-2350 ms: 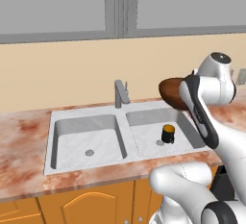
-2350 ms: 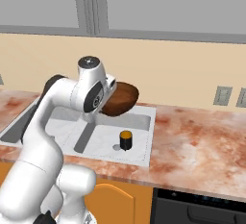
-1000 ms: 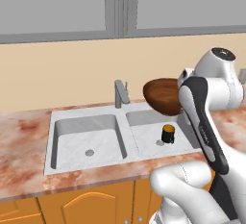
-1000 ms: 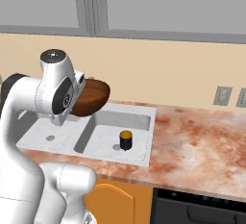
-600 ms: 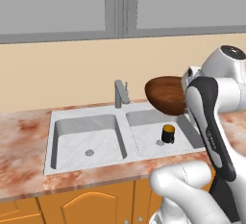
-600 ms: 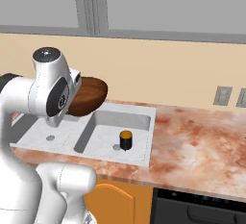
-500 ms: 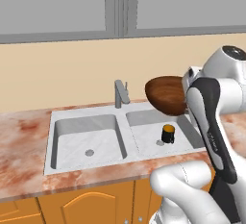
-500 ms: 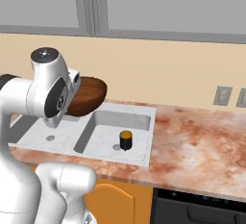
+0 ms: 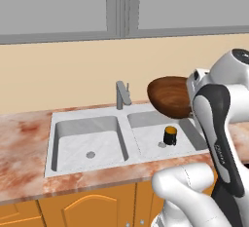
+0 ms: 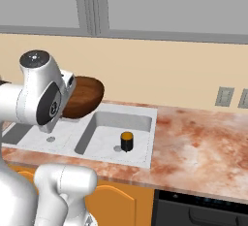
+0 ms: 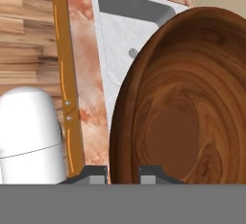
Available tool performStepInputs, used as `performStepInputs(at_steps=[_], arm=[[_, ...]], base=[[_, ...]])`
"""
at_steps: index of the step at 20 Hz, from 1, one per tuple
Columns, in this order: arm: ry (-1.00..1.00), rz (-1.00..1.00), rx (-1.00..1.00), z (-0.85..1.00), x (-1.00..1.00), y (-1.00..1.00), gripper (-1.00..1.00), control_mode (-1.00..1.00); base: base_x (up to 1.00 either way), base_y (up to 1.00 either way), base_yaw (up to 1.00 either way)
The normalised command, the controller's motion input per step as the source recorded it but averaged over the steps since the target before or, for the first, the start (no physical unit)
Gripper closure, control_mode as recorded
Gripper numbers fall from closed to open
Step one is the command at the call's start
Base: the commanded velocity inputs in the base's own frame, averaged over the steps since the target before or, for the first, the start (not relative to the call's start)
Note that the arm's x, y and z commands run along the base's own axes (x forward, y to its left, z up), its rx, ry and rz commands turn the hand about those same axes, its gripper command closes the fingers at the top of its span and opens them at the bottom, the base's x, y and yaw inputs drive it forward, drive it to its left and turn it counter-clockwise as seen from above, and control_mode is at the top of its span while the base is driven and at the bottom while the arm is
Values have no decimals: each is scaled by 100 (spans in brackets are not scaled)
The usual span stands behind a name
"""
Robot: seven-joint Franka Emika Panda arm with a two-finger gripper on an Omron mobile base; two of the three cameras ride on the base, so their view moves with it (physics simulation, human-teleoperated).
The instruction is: Pick the mug and place it in the sink. Pick the bowl and place it in the open cabinet and then close the cabinet.
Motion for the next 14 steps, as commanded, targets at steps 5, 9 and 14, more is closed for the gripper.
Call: performStepInputs(at_steps=[5, 9, 14], arm=[[-4, 0, 0, 1, -21, 0, 100, -100], [-1, 0, 0, 0, -16, 2, 100, -100], [0, 0, 0, 0, 0, 0, 100, 100]], base=[[0, 0, 0], [0, 0, 0], [0, 0, 0]])
